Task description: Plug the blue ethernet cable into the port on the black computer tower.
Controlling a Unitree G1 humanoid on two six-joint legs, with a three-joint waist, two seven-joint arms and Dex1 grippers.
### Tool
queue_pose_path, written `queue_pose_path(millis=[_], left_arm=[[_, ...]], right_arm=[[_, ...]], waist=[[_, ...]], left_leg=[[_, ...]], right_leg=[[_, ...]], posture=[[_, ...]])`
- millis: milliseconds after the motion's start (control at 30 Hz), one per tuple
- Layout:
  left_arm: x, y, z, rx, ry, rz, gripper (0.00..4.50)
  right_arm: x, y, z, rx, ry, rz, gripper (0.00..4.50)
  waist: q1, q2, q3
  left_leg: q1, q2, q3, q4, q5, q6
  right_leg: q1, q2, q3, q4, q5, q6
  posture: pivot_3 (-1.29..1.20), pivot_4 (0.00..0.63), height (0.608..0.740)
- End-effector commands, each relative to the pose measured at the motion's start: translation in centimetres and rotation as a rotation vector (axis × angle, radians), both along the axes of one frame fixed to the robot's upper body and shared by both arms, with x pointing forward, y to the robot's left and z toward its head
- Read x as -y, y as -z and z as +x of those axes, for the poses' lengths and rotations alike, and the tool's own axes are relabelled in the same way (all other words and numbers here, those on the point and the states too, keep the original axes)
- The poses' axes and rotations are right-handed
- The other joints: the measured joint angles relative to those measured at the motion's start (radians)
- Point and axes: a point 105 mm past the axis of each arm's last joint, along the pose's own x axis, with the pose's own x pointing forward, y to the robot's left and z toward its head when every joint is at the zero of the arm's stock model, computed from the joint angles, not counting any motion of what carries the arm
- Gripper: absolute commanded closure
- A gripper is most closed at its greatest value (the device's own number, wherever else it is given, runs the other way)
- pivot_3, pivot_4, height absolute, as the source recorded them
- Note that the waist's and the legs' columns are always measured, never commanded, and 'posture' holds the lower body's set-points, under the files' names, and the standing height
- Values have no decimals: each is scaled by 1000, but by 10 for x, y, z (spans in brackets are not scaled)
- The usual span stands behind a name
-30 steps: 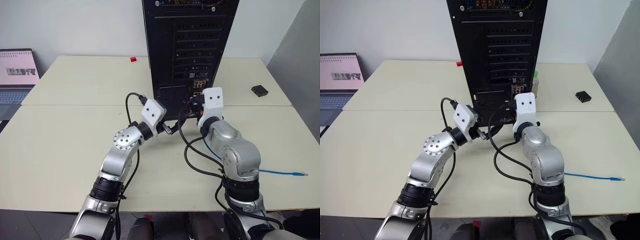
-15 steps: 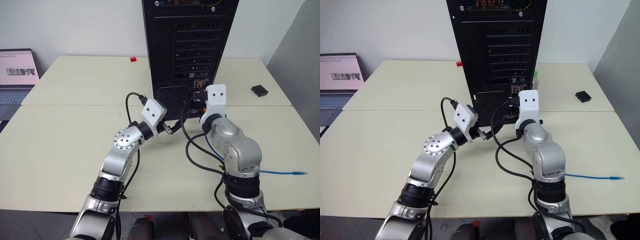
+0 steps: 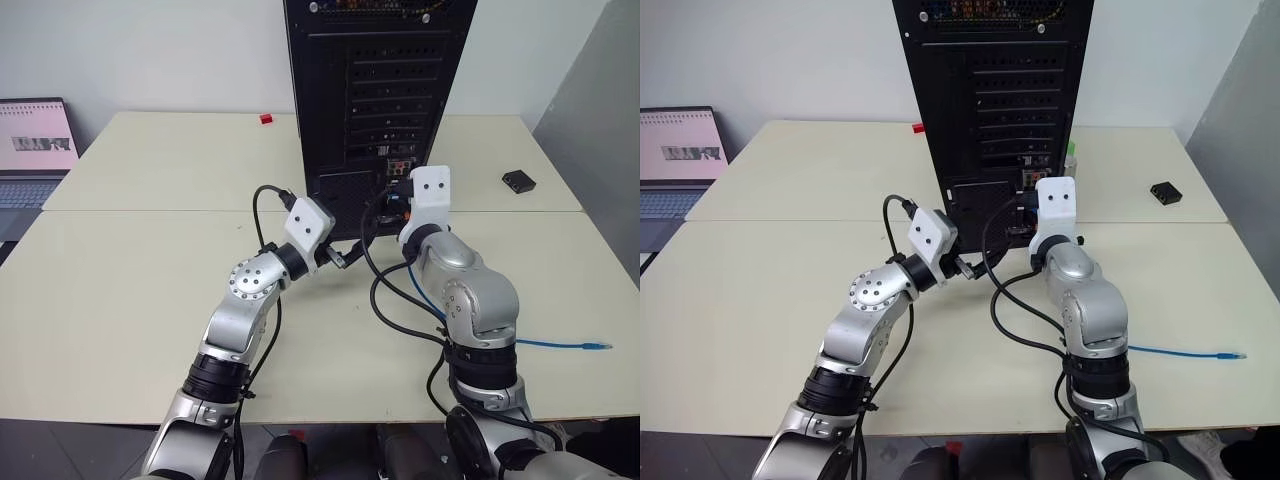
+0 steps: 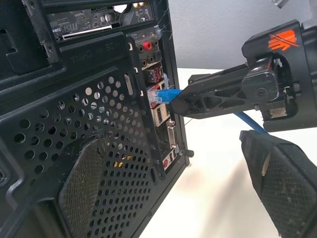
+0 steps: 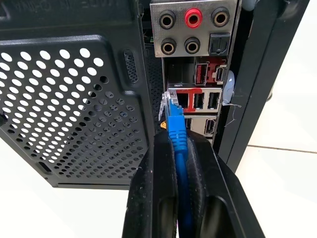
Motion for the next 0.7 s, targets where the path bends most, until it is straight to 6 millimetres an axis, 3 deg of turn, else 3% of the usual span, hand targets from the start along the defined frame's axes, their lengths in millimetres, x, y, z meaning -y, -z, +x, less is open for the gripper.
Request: queue_pose_path(millis=[33, 700], left_arm=[[2, -15, -2, 63, 5, -18, 0], [2, -15, -2, 66, 9, -15, 0]], right_arm=[[1, -18, -4, 70, 3, 19, 4500], [-3, -11, -10, 47, -7, 35, 4500]], waist=[[0, 0, 0], [0, 0, 0]], left_leg=[[0, 0, 0, 0, 0, 0], [0, 0, 0, 0, 0, 0]], right_leg=[[0, 0, 0, 0, 0, 0], [0, 0, 0, 0, 0, 0]], posture=[[0, 150, 740], [0, 150, 740]])
